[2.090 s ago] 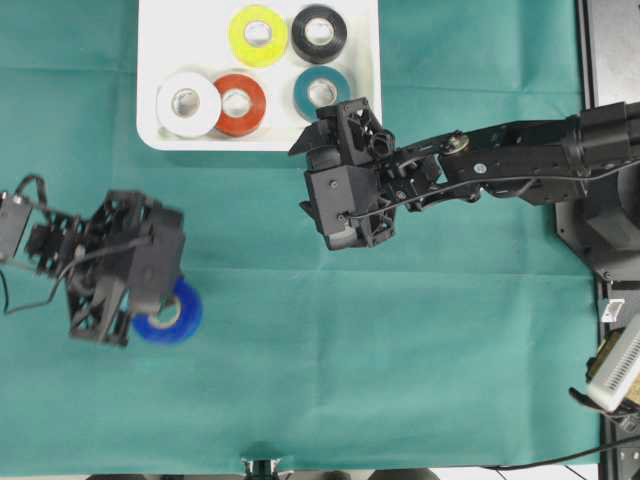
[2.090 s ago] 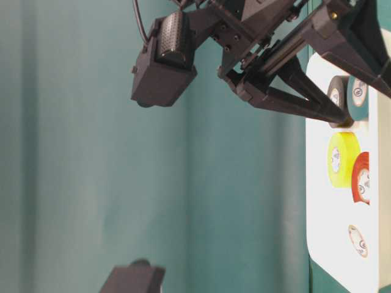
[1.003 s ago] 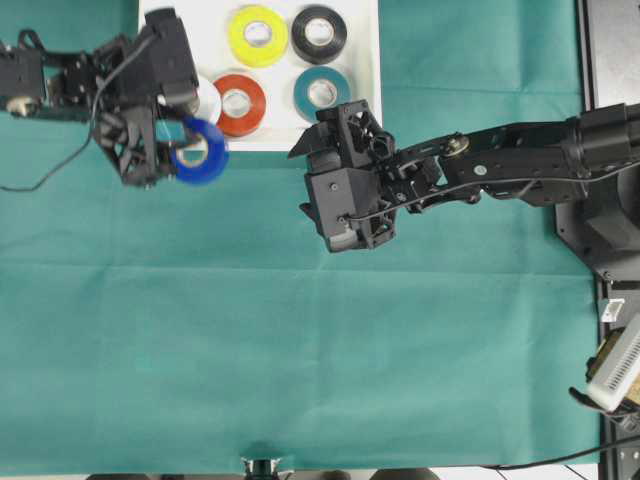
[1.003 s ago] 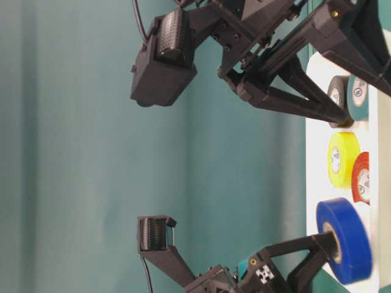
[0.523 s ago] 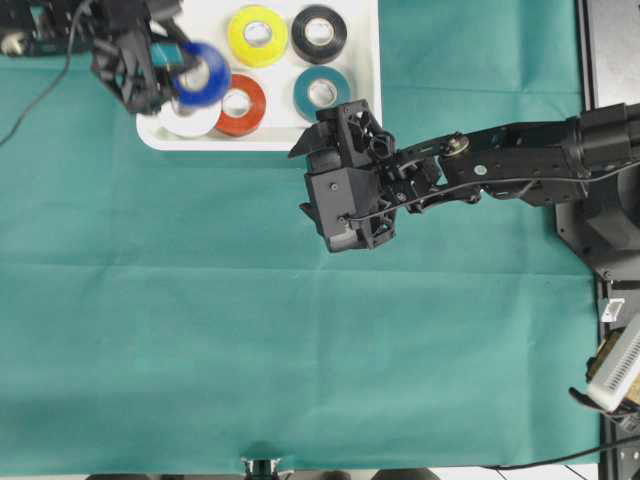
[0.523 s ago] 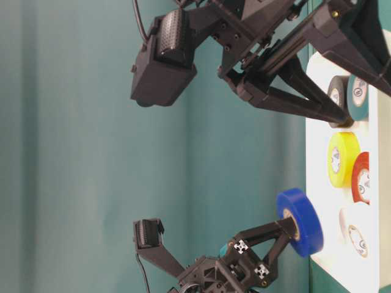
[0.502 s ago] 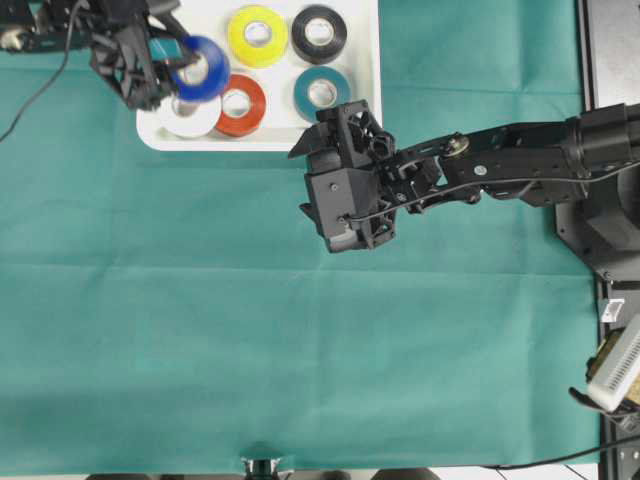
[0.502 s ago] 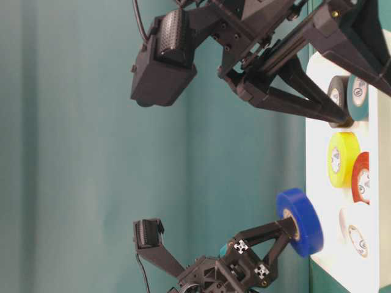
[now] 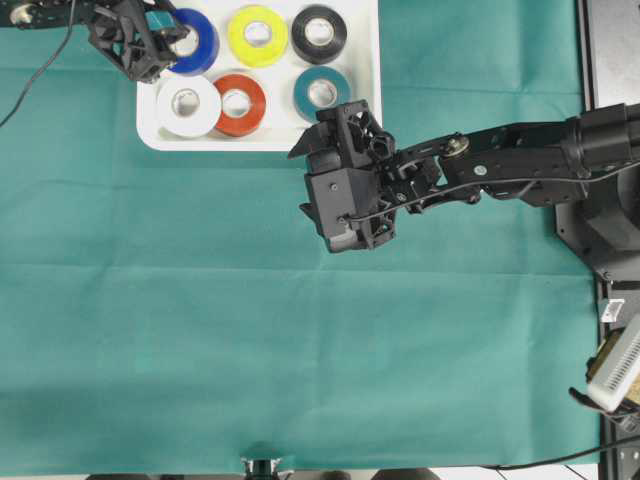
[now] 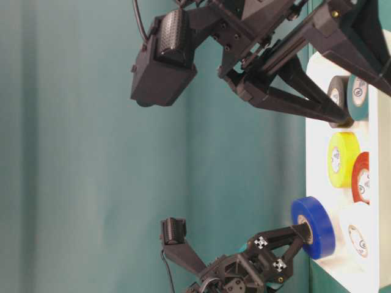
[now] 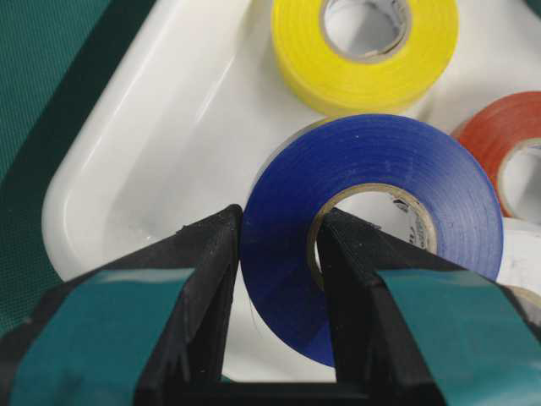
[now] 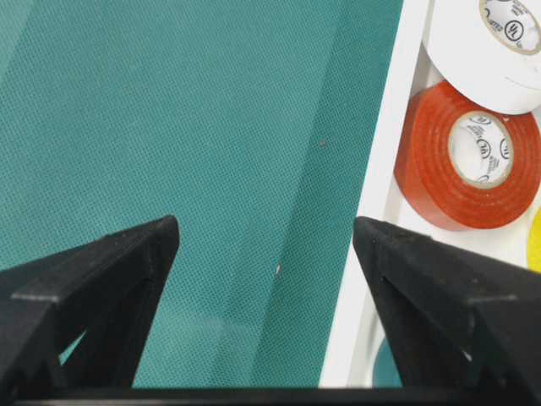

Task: Put the tape alternately from left to right into the white case.
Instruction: 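Open the left gripper and release the blue roll in the tray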

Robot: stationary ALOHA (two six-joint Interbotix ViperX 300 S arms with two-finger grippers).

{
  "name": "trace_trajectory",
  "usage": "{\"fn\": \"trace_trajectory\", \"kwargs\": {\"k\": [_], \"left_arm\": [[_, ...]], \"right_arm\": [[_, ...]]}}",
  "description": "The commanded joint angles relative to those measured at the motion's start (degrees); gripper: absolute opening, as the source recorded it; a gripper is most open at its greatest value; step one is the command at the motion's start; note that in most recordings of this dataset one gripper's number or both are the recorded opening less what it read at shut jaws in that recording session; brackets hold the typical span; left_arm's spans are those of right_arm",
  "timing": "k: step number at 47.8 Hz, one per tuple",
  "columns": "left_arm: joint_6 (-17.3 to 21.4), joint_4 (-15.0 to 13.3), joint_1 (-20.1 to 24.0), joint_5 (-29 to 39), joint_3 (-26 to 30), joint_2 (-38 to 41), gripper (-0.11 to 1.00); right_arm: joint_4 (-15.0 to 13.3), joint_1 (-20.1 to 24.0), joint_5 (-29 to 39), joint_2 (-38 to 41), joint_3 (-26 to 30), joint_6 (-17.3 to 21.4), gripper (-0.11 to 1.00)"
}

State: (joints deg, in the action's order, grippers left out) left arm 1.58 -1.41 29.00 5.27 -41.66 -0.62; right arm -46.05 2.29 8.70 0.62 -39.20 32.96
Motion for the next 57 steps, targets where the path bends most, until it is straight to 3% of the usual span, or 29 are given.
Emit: {"fn": "trace_trajectory", "kwargs": {"k": [1,6,15,20,38,57], "left_arm": [[0.4,0.1,0.4,-0.6,1.6,-0.4,0.26],[1.4,0.1,0.4,-0.6,1.5,-0.3,0.30],[4.3,0.1,0.4,-0.5,1.3,-1.0,0.83],[5.1,0.1,0.3,-0.4,1.1,-1.3,0.99],[5.1,0.1,-2.5,-0.2,0.5,-1.7,1.00],[4.9,0.1,-13.0,-0.2,-0.6,-6.5,1.00]], "right_arm": [[0.1,0.2,-0.4,-1.7,0.8,0.2,0.75],[0.1,0.2,-0.4,-1.7,0.9,0.2,0.75],[0.1,0.2,-0.3,-1.7,0.9,0.2,0.75],[0.2,0.2,-0.4,-1.7,0.9,0.2,0.75],[0.1,0.2,-0.3,-1.6,0.8,0.2,0.75],[0.1,0.2,-0.3,-1.7,0.9,0.2,0.75]]}}
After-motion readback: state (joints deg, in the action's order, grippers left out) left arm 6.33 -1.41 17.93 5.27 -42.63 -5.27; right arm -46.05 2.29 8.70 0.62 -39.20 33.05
